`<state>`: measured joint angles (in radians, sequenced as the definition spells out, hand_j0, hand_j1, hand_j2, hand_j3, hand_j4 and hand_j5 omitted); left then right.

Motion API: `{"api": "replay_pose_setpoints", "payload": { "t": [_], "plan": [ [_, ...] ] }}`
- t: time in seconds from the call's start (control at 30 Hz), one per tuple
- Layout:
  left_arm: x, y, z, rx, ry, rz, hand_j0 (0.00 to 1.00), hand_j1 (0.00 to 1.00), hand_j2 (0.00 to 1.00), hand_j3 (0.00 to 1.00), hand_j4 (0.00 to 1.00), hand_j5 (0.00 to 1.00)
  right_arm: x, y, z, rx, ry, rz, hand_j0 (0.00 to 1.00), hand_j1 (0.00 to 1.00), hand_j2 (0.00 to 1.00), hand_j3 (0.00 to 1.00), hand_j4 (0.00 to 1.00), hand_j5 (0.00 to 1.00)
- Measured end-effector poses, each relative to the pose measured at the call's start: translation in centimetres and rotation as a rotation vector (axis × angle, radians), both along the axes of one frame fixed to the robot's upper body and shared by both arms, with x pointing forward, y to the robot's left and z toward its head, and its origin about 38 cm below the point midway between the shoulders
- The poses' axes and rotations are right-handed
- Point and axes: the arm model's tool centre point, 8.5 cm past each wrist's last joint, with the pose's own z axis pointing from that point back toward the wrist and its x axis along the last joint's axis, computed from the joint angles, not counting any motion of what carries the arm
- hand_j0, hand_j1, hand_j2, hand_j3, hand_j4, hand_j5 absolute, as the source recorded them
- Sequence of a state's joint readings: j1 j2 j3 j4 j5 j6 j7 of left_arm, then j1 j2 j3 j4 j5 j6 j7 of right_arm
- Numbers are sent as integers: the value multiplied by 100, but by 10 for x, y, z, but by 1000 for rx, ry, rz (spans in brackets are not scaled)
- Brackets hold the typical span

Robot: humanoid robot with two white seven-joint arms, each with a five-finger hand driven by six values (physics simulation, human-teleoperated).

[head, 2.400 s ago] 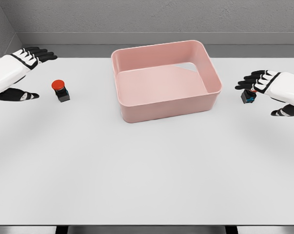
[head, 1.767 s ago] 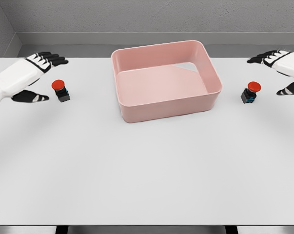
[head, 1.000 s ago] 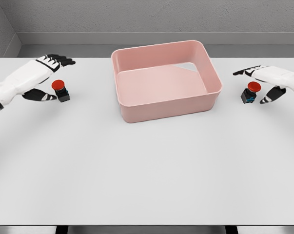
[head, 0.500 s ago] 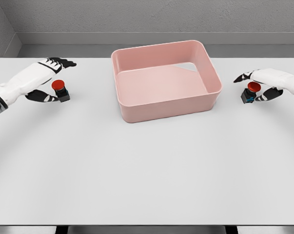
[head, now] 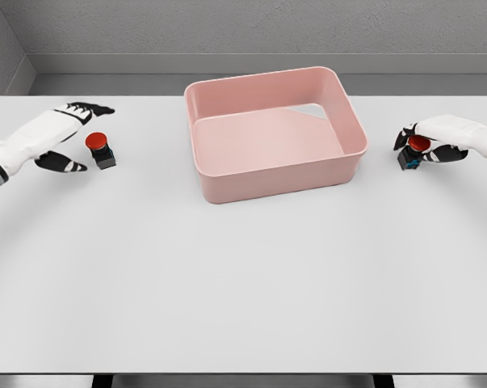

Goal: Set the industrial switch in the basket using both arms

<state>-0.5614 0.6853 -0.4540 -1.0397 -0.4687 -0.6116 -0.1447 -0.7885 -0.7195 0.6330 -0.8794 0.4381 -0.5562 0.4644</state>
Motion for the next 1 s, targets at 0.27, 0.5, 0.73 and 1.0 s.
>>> {"api": "replay_pose_setpoints", "payload": {
  "t": [0.27,0.5,0.73,1.0],
  "plan": [
    [10,-15,4,-12,-9,-21,100,100,100,100,100,100,3,-1,11,-1,-22,0,45,45,45,45,45,45],
    [11,-18,-1,-8,7,-27,100,100,100,100,100,100,7,-3,28,-8,-48,15,45,45,45,45,45,45],
    [13,-21,-6,-11,21,-26,100,100,100,100,100,100,2,-1,48,-40,-84,59,45,45,45,45,45,45],
    [14,-24,-14,-16,39,-23,95,95,95,95,95,95,4,9,83,-67,-149,108,45,45,45,45,45,45]
  ]
}}
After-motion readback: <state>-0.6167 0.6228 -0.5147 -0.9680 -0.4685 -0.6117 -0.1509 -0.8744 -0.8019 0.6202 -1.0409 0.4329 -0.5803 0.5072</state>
